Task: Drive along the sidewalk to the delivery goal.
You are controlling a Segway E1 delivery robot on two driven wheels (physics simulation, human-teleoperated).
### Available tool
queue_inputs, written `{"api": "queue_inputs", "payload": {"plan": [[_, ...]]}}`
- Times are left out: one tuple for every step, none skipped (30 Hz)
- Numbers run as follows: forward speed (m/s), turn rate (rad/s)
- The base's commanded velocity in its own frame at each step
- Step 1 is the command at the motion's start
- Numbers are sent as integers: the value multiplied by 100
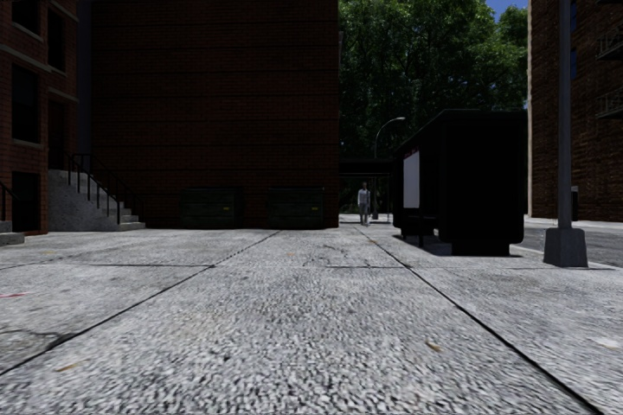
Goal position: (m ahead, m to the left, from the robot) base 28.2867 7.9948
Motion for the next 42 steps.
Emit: {"api": "queue_inputs", "payload": {"plan": [[200,0],[200,0],[200,0],[200,0],[200,0],[200,0],[200,0],[200,0],[200,0],[200,0],[200,0],[200,0],[200,0],[200,0],[200,0],[200,0],[200,0],[200,0],[200,0],[200,0],[200,0],[200,0],[200,0],[200,0],[200,0],[200,0],[200,0],[200,0],[200,0],[200,0],[200,0],[200,0],[200,0],[200,0],[200,0],[200,0],[200,0],[200,0],[200,0],[200,0],[200,0],[200,0]]}}
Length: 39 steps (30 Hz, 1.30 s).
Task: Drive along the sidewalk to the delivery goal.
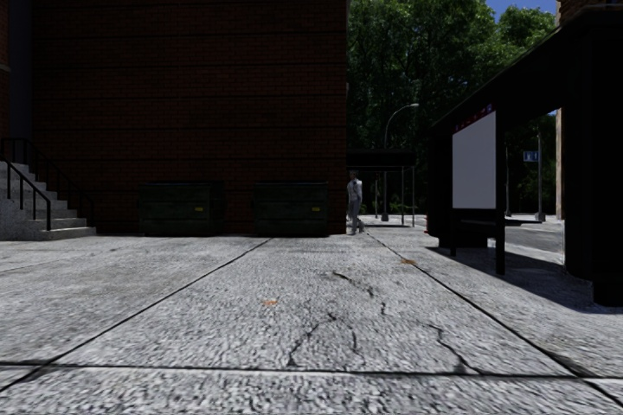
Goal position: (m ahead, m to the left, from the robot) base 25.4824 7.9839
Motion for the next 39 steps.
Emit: {"api": "queue_inputs", "payload": {"plan": [[200,0],[200,0],[200,0],[200,0],[200,0],[200,0],[200,0],[200,0],[200,0],[200,0],[200,0],[200,0],[200,-5],[200,-27],[200,-36],[200,-36],[200,-39],[200,-39],[200,-39],[200,-39],[200,-40],[200,-40],[200,-40],[200,-40],[200,-40],[200,-40],[200,-40],[200,-40],[200,-40],[200,-40],[200,-40],[200,-40],[200,-40],[200,-40],[200,-40],[200,-40],[200,-40],[200,-40],[200,-40]]}}
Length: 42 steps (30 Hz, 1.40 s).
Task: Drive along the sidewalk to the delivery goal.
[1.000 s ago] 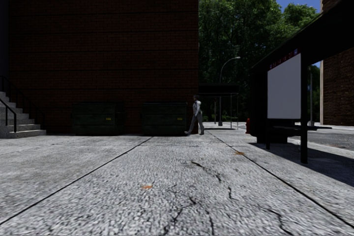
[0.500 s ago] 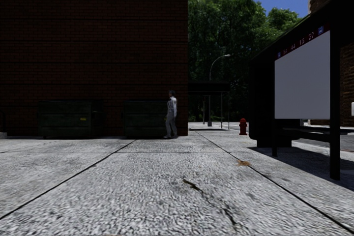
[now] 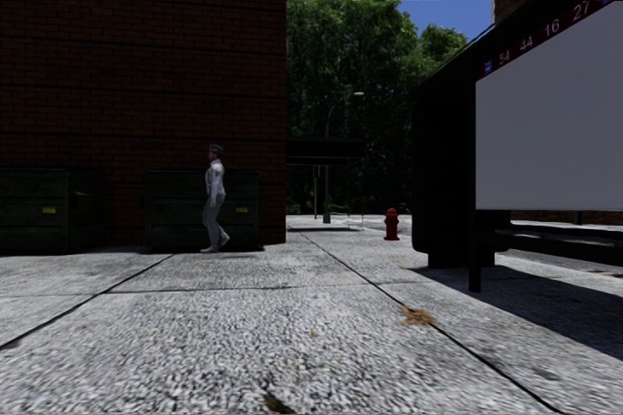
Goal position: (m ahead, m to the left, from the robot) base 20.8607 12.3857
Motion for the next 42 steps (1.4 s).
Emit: {"api": "queue_inputs", "payload": {"plan": [[200,-40],[200,-40],[200,-40],[200,-40],[200,-40],[200,-38],[200,-33],[200,-33],[200,-26],[200,-2],[200,0],[200,0],[200,0],[200,0],[200,0],[200,0],[200,0],[200,0],[200,0],[200,0],[200,0],[200,0],[200,0],[200,0],[200,0],[200,0],[200,0],[200,0],[200,0],[200,0],[200,0],[200,0],[200,0],[200,0],[200,0],[200,0],[200,0],[200,0],[200,0],[200,0],[200,0],[200,0]]}}
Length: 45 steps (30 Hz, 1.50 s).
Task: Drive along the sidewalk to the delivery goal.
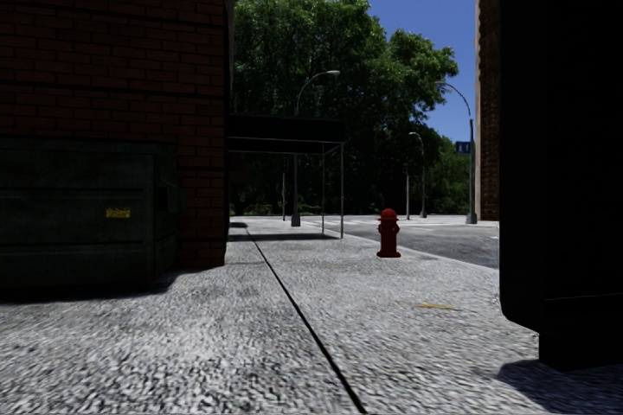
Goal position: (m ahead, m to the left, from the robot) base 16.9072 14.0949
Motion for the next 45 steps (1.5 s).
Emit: {"api": "queue_inputs", "payload": {"plan": [[200,0],[200,0],[200,0],[200,0],[200,0],[200,0],[200,0],[200,0],[200,0],[200,0],[200,0],[199,0],[199,0],[199,0],[199,0],[199,0],[199,0],[199,0],[199,0],[199,0],[199,0],[199,0],[199,0],[199,0],[199,0],[199,0],[199,0],[199,0],[199,0],[199,0],[199,10],[199,18],[199,27],[199,27],[199,34],[199,37],[199,37],[199,43],[199,47],[199,48],[199,48],[199,48],[199,48],[199,48],[199,48]]}}
